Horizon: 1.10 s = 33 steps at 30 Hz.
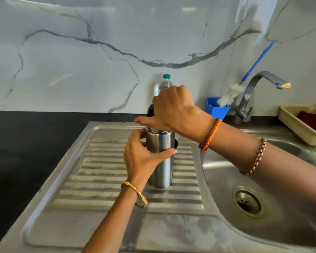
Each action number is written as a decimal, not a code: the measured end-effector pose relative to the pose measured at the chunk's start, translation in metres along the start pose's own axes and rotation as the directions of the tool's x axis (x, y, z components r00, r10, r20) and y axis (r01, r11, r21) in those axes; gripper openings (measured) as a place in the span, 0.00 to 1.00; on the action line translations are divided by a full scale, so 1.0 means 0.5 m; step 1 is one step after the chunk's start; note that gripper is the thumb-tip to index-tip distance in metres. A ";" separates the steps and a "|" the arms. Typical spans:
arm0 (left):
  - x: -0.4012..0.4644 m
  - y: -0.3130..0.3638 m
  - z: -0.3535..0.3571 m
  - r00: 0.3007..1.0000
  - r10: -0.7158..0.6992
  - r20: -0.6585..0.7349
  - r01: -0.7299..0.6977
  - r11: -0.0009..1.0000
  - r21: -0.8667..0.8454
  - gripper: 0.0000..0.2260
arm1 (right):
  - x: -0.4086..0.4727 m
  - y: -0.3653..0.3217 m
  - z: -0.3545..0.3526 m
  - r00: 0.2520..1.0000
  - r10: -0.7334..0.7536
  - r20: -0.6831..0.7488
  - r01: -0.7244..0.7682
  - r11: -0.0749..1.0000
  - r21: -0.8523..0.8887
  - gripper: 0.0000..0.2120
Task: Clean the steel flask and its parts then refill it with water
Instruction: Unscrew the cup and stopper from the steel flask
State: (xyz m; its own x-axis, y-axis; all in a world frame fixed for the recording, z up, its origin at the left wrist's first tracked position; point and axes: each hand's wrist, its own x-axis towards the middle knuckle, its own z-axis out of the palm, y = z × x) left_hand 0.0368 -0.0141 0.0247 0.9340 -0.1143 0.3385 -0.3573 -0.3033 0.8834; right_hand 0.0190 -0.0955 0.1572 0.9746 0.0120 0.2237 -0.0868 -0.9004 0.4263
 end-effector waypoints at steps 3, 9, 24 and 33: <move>0.007 -0.002 -0.005 1.000 0.026 0.004 -0.026 0.999 0.022 0.33 | 0.010 0.009 0.005 1.000 -0.012 -0.006 0.012 0.999 0.047 0.26; 0.015 -0.008 -0.005 0.998 0.058 -0.003 -0.058 0.996 0.075 0.33 | 0.005 0.030 0.018 0.993 -0.063 -0.097 0.076 0.988 0.137 0.28; 0.029 -0.007 -0.023 0.995 0.029 0.092 -0.030 1.000 0.010 0.30 | 0.040 0.082 0.042 0.891 -0.455 -0.013 0.400 0.770 0.497 0.30; 0.029 -0.017 -0.022 0.985 0.014 0.170 -0.010 1.000 -0.024 0.29 | 0.029 0.125 -0.013 0.823 -0.560 0.093 0.295 0.561 0.774 0.42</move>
State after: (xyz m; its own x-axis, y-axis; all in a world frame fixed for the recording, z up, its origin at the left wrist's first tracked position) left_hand 0.0535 -0.0029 0.0258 0.9155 -0.2781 0.2905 -0.3664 -0.2790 0.8876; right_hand 0.0263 -0.1486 0.1929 0.8699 0.4741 -0.1362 0.3982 -0.8379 -0.3732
